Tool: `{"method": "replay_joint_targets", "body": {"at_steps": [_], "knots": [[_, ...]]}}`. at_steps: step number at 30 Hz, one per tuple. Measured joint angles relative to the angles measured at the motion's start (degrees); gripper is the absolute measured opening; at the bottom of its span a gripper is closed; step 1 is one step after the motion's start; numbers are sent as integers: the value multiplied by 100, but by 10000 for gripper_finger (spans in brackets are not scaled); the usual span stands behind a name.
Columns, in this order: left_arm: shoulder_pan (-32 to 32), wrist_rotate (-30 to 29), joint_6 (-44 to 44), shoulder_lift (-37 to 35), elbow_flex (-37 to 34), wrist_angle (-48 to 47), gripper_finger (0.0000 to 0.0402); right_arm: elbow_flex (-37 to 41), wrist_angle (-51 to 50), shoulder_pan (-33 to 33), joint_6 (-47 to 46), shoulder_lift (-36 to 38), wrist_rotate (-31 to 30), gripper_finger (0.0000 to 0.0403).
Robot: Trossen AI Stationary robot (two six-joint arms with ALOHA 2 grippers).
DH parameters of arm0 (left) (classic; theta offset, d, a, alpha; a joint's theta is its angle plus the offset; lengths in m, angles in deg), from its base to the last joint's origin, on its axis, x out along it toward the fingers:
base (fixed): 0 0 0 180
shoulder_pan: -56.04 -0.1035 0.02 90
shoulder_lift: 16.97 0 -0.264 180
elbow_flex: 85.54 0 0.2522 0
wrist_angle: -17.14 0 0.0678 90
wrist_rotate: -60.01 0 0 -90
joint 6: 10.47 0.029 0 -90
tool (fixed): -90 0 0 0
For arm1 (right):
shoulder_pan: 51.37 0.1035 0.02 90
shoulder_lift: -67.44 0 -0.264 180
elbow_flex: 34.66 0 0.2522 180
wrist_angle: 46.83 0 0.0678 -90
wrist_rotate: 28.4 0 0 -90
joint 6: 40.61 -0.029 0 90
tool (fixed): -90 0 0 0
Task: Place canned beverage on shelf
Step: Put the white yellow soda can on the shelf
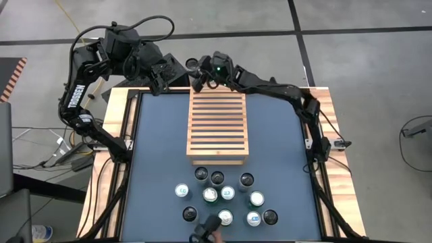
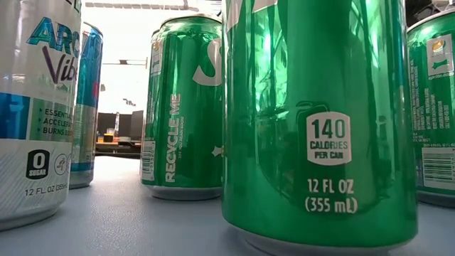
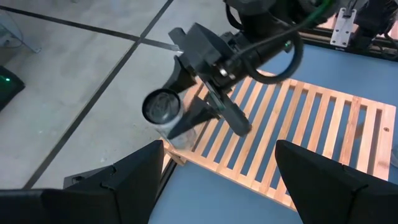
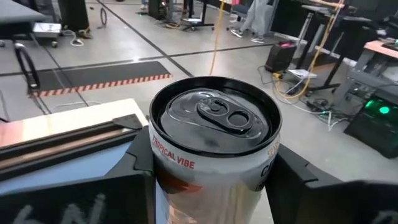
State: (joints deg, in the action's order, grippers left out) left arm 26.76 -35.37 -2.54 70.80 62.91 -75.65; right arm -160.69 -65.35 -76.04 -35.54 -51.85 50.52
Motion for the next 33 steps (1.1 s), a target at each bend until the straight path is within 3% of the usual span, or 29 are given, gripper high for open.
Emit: {"method": "replay_joint_targets", "body": {"at_steps": [10,18,33], "knots": [[0,2,0,0,0,-2,296,-354,-309,-94,-786,159,-846,172],[-2,0,0,0,0,-2,296,-350,-643,-147,-1158,160,-607,172],[-1,1,-9,0,0,-2,296,-350,-519,-57,-953,85,-559,172]]}}
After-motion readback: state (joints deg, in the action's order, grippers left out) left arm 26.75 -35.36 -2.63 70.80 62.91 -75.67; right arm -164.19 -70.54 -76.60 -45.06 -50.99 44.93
